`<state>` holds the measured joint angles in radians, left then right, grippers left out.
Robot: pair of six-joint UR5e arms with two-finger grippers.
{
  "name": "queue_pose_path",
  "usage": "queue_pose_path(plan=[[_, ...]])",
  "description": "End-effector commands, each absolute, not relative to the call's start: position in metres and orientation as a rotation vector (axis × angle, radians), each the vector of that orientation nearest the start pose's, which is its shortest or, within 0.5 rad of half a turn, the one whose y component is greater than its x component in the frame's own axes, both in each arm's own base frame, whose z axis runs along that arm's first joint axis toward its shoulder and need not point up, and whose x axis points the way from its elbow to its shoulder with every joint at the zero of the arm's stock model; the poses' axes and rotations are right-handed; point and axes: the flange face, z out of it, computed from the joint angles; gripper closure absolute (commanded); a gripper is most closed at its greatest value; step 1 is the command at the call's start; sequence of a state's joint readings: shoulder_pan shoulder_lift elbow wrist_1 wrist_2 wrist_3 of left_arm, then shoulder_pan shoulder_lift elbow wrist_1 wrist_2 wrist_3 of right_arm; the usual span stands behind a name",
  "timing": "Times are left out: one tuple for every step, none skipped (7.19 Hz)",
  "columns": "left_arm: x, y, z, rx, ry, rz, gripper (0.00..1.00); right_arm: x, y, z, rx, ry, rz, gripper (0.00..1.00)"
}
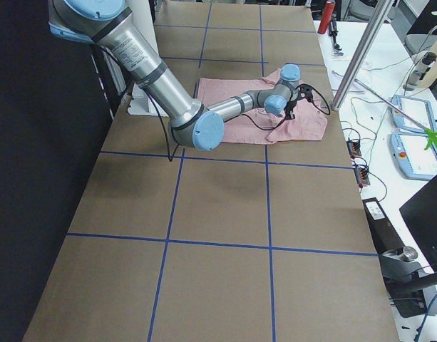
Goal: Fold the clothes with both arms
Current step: 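Fold the held sleeve inward over the shirt body with the right gripper, release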
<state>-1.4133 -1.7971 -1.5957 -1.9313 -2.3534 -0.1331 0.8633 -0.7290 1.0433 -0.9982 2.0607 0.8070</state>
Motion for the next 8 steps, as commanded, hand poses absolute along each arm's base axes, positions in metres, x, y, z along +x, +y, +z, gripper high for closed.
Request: queue_pose_path(plan=[[0.030, -0.599, 0.479, 0.467, 0.833, 0.260, 0.00, -0.494, -0.711, 0.285, 0.317, -0.868, -0.086, 1.00], [0.030, -0.600, 0.477, 0.470, 0.835, 0.261, 0.00, -0.498, -0.714, 0.278, 0.319, -0.867, -0.085, 1.00], [0.030, -0.600, 0.477, 0.471, 0.833, 0.262, 0.00, -0.507, -0.709, 0.274, 0.321, -0.872, -0.096, 0.88], [0.031, -0.600, 0.477, 0.469, 0.834, 0.262, 0.00, -0.523, -0.699, 0.272, 0.345, -0.858, -0.105, 0.01], [0.030, -0.600, 0.477, 0.469, 0.834, 0.259, 0.00, -0.538, -0.690, 0.273, 0.371, -0.834, -0.107, 0.00], [0.031, -0.601, 0.478, 0.468, 0.834, 0.262, 0.00, -0.538, -0.690, 0.273, 0.372, -0.833, -0.105, 0.00], [0.032, -0.601, 0.476, 0.464, 0.838, 0.249, 0.00, -0.537, -0.690, 0.272, 0.366, -0.837, -0.089, 0.00], [0.034, -0.608, 0.462, 0.447, 0.857, 0.175, 0.00, -0.535, -0.690, 0.265, 0.355, -0.854, -0.058, 0.00]])
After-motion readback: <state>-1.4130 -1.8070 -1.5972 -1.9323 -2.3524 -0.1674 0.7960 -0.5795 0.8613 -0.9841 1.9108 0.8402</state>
